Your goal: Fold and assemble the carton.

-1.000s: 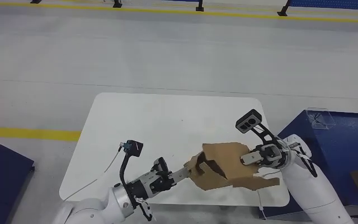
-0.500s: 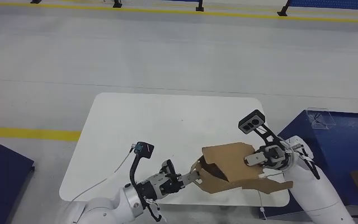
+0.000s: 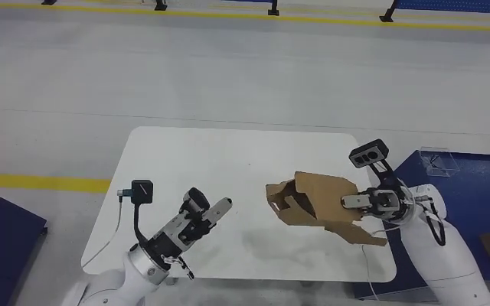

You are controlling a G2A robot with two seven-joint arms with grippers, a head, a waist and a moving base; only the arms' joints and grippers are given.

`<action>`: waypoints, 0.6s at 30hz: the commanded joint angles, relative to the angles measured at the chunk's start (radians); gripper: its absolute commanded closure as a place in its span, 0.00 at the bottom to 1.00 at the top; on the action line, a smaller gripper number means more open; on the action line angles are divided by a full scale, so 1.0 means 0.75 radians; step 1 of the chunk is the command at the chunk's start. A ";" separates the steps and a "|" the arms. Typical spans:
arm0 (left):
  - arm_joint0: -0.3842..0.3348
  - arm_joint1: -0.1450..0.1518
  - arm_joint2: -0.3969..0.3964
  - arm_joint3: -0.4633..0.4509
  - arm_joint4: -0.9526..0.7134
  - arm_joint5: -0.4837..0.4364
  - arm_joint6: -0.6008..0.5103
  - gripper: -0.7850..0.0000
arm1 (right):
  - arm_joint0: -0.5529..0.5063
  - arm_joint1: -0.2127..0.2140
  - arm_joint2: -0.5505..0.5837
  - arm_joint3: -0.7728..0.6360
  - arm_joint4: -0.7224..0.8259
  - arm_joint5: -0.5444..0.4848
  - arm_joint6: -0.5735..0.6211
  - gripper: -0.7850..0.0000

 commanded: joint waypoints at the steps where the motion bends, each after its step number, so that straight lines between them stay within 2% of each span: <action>1: 0.003 0.001 0.057 0.000 0.124 -0.043 -0.009 0.00 | -0.012 -0.002 0.006 -0.015 -0.024 -0.026 -0.009 1.00; 3: -0.008 -0.001 0.118 0.000 0.178 -0.064 -0.002 0.00 | -0.023 -0.004 0.009 -0.029 -0.057 -0.045 -0.023 1.00; 6: -0.031 -0.005 0.190 0.000 0.325 -0.015 0.023 0.00 | -0.040 -0.007 0.009 -0.063 -0.110 -0.071 -0.032 1.00; 9: -0.061 -0.014 0.264 0.000 0.376 0.035 0.033 0.00 | -0.058 -0.009 0.012 -0.087 -0.147 -0.072 -0.034 1.00; 18: -0.128 -0.028 0.378 0.000 0.460 0.174 -0.055 0.00 | -0.111 -0.015 0.028 -0.145 -0.182 -0.070 -0.021 1.00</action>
